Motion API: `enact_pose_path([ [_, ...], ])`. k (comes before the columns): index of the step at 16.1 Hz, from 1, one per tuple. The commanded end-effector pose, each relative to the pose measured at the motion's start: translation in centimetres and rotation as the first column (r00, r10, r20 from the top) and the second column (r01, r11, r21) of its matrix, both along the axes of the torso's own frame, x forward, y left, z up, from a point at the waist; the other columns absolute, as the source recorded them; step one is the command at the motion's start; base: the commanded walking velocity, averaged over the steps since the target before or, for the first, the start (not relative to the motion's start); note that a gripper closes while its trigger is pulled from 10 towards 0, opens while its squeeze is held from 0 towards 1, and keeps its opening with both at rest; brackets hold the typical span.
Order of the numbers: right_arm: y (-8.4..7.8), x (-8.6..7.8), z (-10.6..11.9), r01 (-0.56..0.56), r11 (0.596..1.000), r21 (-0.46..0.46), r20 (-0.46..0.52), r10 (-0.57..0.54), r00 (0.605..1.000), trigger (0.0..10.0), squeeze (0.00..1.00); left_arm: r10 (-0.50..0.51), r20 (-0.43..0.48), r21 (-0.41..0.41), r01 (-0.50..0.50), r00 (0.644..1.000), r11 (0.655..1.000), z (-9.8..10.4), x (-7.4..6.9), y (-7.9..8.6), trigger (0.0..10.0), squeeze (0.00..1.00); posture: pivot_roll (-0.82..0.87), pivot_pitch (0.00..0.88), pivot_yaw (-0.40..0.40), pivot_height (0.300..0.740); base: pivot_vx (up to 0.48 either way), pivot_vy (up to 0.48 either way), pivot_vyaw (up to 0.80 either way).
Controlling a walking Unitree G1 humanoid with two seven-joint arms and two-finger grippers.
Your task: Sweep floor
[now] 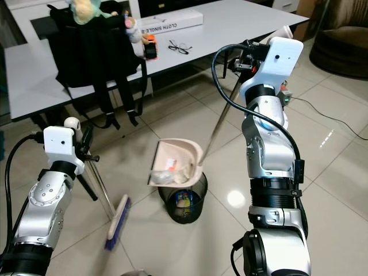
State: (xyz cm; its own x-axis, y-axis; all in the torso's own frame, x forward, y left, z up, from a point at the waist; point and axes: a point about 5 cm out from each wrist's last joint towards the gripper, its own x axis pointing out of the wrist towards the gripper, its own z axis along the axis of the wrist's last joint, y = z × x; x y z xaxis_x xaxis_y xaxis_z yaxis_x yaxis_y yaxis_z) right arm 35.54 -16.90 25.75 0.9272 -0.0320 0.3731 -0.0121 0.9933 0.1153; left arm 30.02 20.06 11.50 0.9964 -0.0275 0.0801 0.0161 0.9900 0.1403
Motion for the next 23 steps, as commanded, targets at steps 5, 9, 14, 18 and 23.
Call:
enact_pose_path([
  [5,2.4,-0.4,1.1,-0.030,0.989,-0.144,0.118,0.047,0.992,10.0,0.00,-0.011,0.019,0.018,0.011,1.000,1.000,0.3,0.1,0.0,10.0,0.00,0.01,0.000,0.085,0.740,0.000,0.000,0.00],
  [9,5.3,-1.0,-0.2,-0.102,0.948,-0.303,0.125,0.146,0.981,10.0,0.00,-0.016,0.018,0.019,0.016,1.000,1.000,0.3,0.1,-0.2,10.0,0.00,0.01,0.000,0.082,0.740,0.000,0.000,0.00],
  [14,11.1,-3.4,-2.5,-0.225,0.789,-0.572,0.155,0.374,0.915,10.0,0.00,-0.024,0.023,0.015,0.024,0.999,1.000,0.3,0.2,-0.5,10.0,0.00,0.01,0.000,0.080,0.740,0.000,0.000,0.00],
  [18,13.4,-4.9,-3.8,-0.314,0.685,-0.658,0.131,0.514,0.848,10.0,0.00,-0.022,0.028,-0.003,0.022,0.999,1.000,0.3,0.3,-0.7,10.0,0.00,0.01,0.000,0.074,0.740,0.000,0.000,0.00],
  [23,14.6,-5.9,-4.9,-0.379,0.574,-0.726,0.069,0.609,0.790,10.0,0.00,-0.027,0.024,-0.006,0.027,0.999,1.000,0.1,0.2,-0.7,10.0,0.00,0.00,0.000,0.077,0.740,0.000,0.000,0.00],
])
